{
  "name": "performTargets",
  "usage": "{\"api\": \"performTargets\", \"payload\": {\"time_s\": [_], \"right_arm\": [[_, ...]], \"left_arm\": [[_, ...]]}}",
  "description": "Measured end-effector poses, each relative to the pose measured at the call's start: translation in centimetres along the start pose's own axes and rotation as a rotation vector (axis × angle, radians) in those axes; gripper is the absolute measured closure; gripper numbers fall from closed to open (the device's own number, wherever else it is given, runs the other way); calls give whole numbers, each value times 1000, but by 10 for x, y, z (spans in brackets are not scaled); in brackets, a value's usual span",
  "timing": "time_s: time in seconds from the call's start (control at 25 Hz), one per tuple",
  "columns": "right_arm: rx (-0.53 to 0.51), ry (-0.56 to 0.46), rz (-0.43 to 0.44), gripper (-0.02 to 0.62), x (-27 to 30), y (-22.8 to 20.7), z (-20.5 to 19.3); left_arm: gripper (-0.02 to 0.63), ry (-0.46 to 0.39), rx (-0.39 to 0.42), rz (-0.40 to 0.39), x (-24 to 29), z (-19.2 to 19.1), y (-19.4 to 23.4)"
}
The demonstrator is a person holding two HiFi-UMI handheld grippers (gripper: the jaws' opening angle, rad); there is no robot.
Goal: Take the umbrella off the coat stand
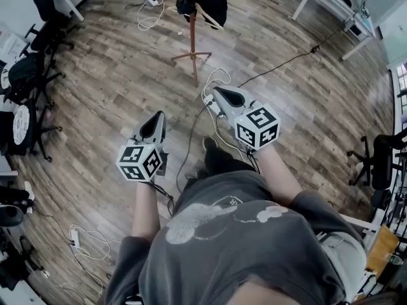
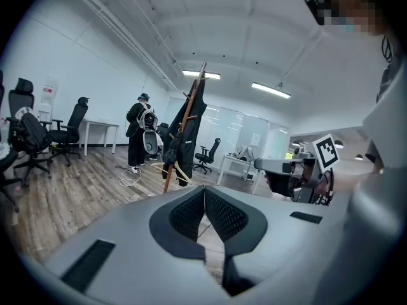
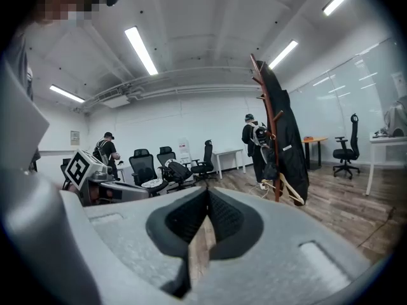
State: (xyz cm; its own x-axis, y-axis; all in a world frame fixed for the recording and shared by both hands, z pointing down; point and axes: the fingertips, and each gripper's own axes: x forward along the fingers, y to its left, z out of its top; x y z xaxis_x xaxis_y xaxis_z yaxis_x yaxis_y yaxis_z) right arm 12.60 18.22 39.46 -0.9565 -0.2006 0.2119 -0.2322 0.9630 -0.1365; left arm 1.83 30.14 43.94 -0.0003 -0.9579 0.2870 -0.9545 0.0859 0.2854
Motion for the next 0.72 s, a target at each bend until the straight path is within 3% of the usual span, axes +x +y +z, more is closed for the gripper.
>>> {"api": "performTargets", "payload": {"time_s": [0.4, 0.72], "right_arm": [[-9, 18, 27, 597, 47, -9, -3], [20, 5, 34, 597, 103, -54, 8]], "left_arm": [[597, 7, -44, 39, 16, 2, 40], [597, 3, -26, 66, 62, 28, 78]]}}
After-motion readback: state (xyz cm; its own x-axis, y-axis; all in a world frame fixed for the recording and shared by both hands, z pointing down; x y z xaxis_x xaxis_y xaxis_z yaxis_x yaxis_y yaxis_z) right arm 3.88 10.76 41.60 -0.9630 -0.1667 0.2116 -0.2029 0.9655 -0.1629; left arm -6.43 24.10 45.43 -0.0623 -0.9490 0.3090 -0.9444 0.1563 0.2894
